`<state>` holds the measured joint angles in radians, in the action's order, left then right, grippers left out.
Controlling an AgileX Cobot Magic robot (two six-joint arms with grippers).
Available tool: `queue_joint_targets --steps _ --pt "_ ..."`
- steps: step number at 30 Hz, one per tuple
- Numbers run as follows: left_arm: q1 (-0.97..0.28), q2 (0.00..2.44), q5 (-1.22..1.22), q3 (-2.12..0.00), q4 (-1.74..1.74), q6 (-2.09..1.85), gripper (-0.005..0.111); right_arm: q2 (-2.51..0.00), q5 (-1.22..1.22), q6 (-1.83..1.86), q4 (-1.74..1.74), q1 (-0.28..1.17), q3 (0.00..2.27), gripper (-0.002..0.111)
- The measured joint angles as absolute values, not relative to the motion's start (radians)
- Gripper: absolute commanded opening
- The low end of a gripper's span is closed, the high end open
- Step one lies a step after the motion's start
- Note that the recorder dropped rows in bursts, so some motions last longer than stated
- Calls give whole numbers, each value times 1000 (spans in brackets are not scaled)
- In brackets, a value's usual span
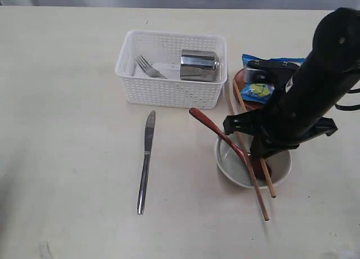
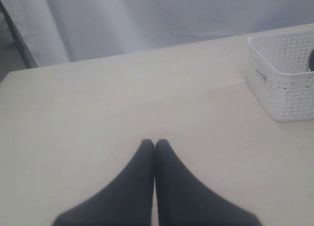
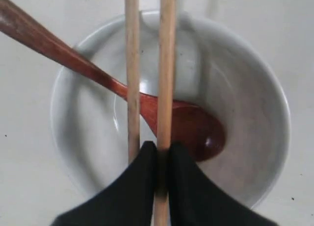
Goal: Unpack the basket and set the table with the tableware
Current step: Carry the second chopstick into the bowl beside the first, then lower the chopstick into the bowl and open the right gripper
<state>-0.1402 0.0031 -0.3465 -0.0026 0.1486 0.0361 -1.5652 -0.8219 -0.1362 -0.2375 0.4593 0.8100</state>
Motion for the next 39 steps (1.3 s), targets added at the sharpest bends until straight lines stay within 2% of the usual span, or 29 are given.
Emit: queue_joint_targets --steps 25,27,28,30,31,35,39 --pt "-140 3 -347 -3 149 36 0 -1565 -815 -136 -262 459 767 1" --pt "-140 3 -347 -3 149 36 0 -1565 -815 -136 -268 459 767 14" --pt "-140 3 -347 -3 149 36 0 -1565 -815 -136 -268 459 767 27" --pt "-140 3 -347 -3 149 36 0 -1565 -815 -136 -268 459 767 43" --pt "-140 3 -347 -3 149 36 0 -1565 -815 -136 -269 459 767 45" --pt "-140 3 -347 -3 149 36 0 -1565 -829 -136 -268 459 767 40" --pt "-140 3 -347 -3 149 36 0 -1565 -944 -141 -186 459 850 37"
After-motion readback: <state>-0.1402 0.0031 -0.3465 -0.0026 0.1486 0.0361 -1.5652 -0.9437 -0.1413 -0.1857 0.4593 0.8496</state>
